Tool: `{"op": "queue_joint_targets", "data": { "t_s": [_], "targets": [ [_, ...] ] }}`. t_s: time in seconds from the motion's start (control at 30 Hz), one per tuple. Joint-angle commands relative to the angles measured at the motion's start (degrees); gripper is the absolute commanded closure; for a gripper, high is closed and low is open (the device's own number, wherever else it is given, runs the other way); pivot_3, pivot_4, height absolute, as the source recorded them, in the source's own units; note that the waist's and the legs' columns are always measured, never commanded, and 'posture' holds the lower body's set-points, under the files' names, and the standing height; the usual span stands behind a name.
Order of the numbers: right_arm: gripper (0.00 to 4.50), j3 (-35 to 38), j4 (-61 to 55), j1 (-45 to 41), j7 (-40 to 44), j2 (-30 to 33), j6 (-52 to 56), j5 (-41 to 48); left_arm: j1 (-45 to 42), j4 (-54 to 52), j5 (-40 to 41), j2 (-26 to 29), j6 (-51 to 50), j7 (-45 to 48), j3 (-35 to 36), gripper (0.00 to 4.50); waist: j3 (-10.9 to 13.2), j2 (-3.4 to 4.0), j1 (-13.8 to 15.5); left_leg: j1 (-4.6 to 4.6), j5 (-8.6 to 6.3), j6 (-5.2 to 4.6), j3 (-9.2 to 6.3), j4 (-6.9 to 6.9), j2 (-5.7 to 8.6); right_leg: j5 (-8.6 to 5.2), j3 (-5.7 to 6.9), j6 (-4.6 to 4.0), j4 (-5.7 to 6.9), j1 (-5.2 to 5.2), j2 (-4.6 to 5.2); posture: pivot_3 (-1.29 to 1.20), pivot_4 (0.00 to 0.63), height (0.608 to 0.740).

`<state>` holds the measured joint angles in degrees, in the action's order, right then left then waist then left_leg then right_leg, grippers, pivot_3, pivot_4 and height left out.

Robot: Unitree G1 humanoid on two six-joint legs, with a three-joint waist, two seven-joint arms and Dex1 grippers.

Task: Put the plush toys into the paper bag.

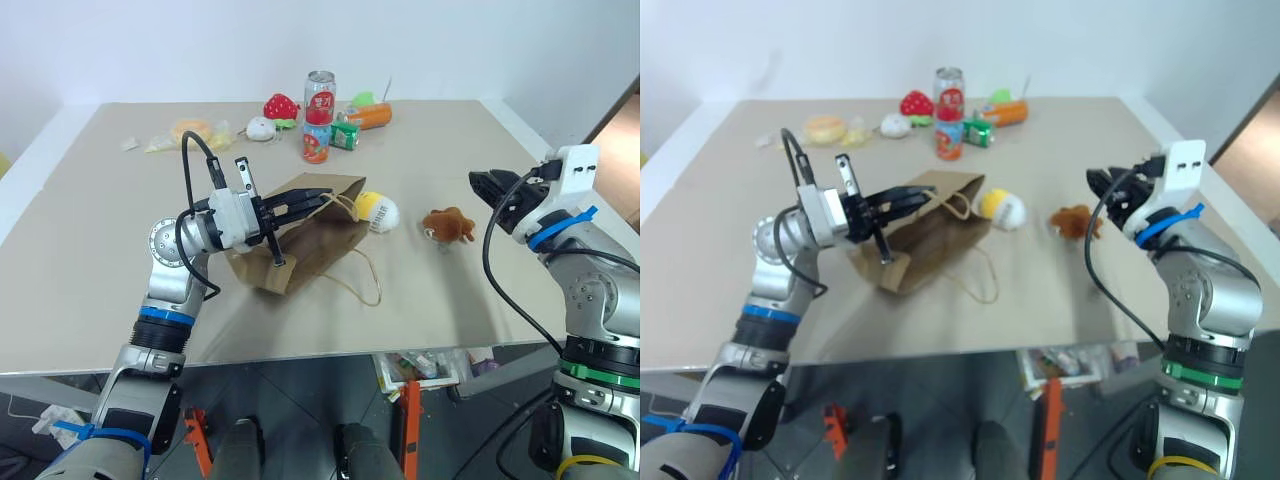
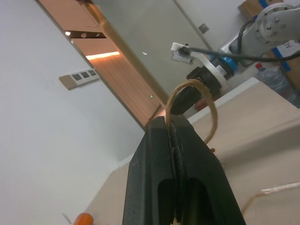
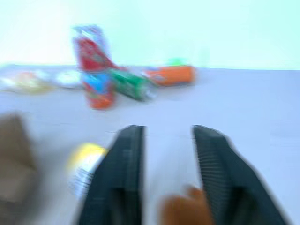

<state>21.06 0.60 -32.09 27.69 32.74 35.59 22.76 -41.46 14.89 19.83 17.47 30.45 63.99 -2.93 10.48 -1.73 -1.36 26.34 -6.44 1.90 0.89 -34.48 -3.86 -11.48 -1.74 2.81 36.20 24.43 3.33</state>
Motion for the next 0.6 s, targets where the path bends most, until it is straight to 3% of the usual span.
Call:
{"op": "queue_joint_targets", "data": {
  "t_s": [0.03, 0.07, 0.1, 0.13, 0.6],
  "targets": [
    [0.83, -2.9, 4.68, -0.35, 1.4, 1.84, -4.49, -3.19, -0.39, -2.05, 0.85, 0.25, 0.81, -0.26, 0.24, 4.5, 0.01, 0.03, -0.14, -0.01, 0.0, -0.01, 0.01, 0.03, 0.0, 0.0, -0.02, 0.0, 0.0, 0.03, -0.02, 0.0, 0.15, 0.74],
    [0.69, -3.32, 5.97, -0.76, 1.42, 1.77, -4.96, -3.53, -0.37, -2.08, 0.82, 0.24, 0.82, -0.28, 0.23, 4.5, 0.02, 0.05, -0.12, -0.01, 0.01, -0.02, 0.0, 0.04, 0.0, 0.0, -0.02, 0.01, 0.01, 0.03, -0.02, 0.0, 0.15, 0.74],
    [0.11, -3.87, 7.17, -1.12, 1.61, 1.74, -5.41, -3.91, -0.31, -2.14, 0.83, 0.25, 0.82, -0.28, 0.22, 4.5, 0.02, 0.05, 0.0, -0.01, 0.01, -0.03, 0.0, 0.04, 0.0, 0.0, -0.02, 0.01, 0.02, 0.03, -0.03, 0.0, 0.15, 0.74],
    [0.04, -4.57, 8.64, -1.66, 1.59, 1.69, -6.11, -4.63, -0.23, -2.22, 0.82, 0.26, 0.87, -0.28, 0.19, 4.5, 0.02, 0.05, 0.02, 0.0, 0.02, -0.03, 0.0, 0.03, 0.0, 0.01, -0.02, 0.02, 0.02, 0.02, -0.02, 0.0, 0.15, 0.74],
    [0.04, -10.98, 28.89, -8.19, -3.48, -1.38, -14.54, -13.05, 0.38, -2.94, 0.63, 0.53, 0.86, -0.33, -0.16, 4.5, 0.02, 0.05, 0.05, 0.02, 0.04, -0.07, 0.03, -0.02, 0.03, 0.05, -0.06, 0.06, 0.01, 0.01, -0.01, 0.0, 0.15, 0.74]
  ]
}}
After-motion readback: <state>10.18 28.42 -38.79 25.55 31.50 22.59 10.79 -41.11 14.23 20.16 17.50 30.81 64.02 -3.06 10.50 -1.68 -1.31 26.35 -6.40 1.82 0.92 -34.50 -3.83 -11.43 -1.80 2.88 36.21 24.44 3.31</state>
